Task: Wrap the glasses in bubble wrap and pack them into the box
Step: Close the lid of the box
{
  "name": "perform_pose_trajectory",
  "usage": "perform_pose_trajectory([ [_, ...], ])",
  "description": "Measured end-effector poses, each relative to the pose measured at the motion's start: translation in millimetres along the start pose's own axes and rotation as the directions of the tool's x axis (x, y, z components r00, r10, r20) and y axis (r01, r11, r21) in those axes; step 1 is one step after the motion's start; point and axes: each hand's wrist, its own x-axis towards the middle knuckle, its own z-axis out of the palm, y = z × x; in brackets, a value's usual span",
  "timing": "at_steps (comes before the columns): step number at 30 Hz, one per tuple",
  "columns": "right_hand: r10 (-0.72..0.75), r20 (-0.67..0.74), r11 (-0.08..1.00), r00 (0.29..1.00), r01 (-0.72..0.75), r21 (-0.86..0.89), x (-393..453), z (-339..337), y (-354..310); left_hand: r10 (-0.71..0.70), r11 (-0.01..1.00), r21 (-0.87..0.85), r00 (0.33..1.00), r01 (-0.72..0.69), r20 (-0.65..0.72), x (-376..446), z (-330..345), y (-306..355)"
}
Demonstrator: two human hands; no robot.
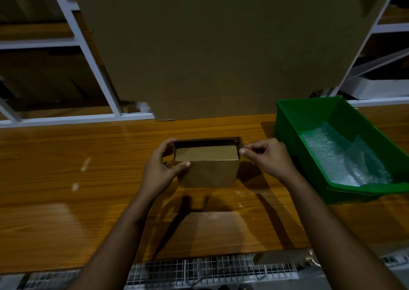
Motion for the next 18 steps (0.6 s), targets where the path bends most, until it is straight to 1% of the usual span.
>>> perform_pose_trajectory([
  [3, -0.03, -0.028, 1.0, 0.999, 0.03, 0.007, 7, -9, -5, 0.011, 0.998, -0.069, 0.998, -0.007, 0.058, 4, 0, 3],
  [6, -0.119, -0.037, 0.99, 0.992, 0.115, -0.084, 13, -14, -15, 0.015, 0.994, -0.108, 0.998, -0.008, 0.061, 4, 1, 0],
  [9, -0.147, -0.065, 0.984, 0.987, 0.139, -0.116, 15, -15, -23, -0.001, 0.993, -0.119, 0.998, 0.008, 0.062, 6, 1, -2],
  [11, -0.125, -0.087, 0.99, 0.988, 0.118, -0.08, 15, -13, -27, -0.006, 0.992, -0.129, 0.998, 0.015, 0.065, 7, 1, -2],
  [14, -0.039, -0.097, 0.999, 0.995, 0.04, 0.013, 17, -8, -33, 0.015, 0.988, -0.153, 0.997, -0.003, 0.076, 7, 1, -3],
  [16, 0.012, -0.109, 0.999, 0.994, -0.008, 0.035, 19, -4, -35, 0.021, 0.988, -0.154, 0.997, -0.009, 0.079, 7, 1, -3],
  [18, 0.03, -0.126, 0.999, 0.992, -0.027, 0.025, 18, -1, -36, 0.013, 0.988, -0.152, 0.997, -0.001, 0.079, 8, 1, -3],
])
